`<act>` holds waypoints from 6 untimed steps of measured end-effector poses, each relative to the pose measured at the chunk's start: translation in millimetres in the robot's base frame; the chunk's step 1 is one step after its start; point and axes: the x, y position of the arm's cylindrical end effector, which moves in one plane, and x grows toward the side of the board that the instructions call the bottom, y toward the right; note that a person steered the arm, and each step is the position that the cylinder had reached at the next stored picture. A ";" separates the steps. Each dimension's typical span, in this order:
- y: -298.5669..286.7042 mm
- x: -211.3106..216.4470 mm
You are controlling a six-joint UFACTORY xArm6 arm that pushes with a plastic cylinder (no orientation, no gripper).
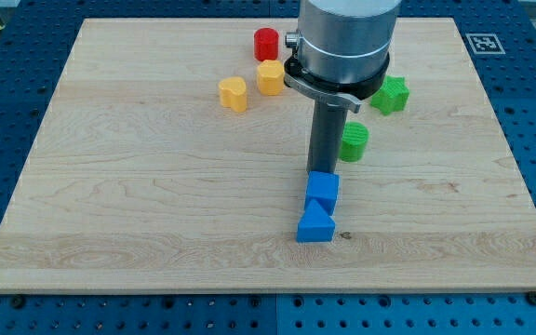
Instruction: Push the blue cube right a bit
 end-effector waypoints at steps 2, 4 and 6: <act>62.4 8.5; 116.9 29.0; 125.8 62.8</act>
